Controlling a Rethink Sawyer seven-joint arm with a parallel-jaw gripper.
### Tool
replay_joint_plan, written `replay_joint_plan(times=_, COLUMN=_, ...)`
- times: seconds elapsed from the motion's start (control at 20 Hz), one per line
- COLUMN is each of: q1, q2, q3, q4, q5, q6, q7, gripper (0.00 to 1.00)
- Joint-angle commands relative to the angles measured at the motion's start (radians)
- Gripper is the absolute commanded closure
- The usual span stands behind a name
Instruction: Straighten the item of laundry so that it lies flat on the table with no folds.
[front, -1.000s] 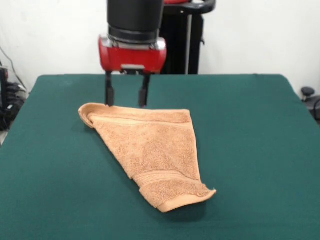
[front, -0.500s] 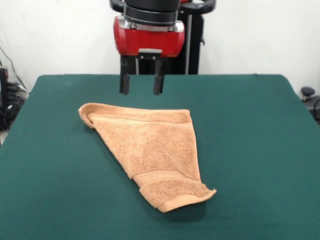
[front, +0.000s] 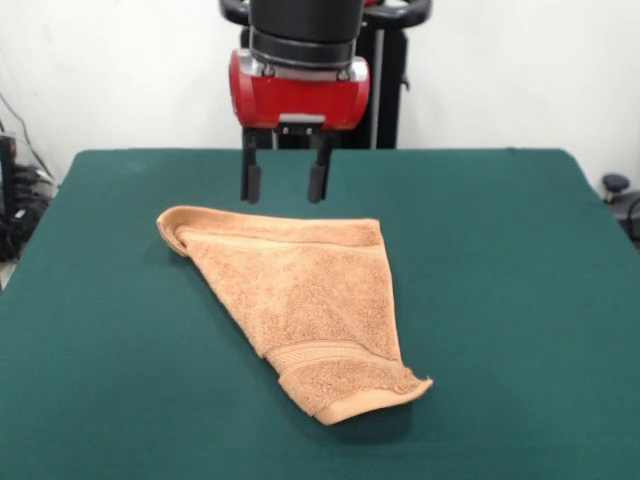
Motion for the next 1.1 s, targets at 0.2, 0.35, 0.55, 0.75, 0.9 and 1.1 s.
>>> replay_joint_plan(times=0.2, q1=0.08, q2=0.142, q3=0.053, q4=-0.202, q5=0.01, q6=0.229, q7=0.097, gripper=0.0)
replay_joint_plan(times=0.35, q1=0.093, q2=0.143, q3=0.048, q4=-0.231, q5=0.017, q6=0.255, q7=0.112, gripper=0.0)
replay_joint_plan(times=0.55, q1=0.124, q2=0.161, q3=0.025, q4=-0.314, q5=0.019, q6=0.34, q7=0.153, gripper=0.0)
replay_joint_plan(times=0.75, q1=0.136, q2=0.185, q3=0.019, q4=-0.374, q5=0.018, q6=0.391, q7=0.161, gripper=0.0)
replay_joint_plan(times=0.9, q1=0.139, q2=0.199, q3=0.02, q4=-0.405, q5=0.024, q6=0.418, q7=0.168, gripper=0.0)
replay_joint_plan(times=1.1, q1=0.143, q2=0.227, q3=0.023, q4=-0.451, q5=0.028, q6=0.425, q7=0.173, gripper=0.0)
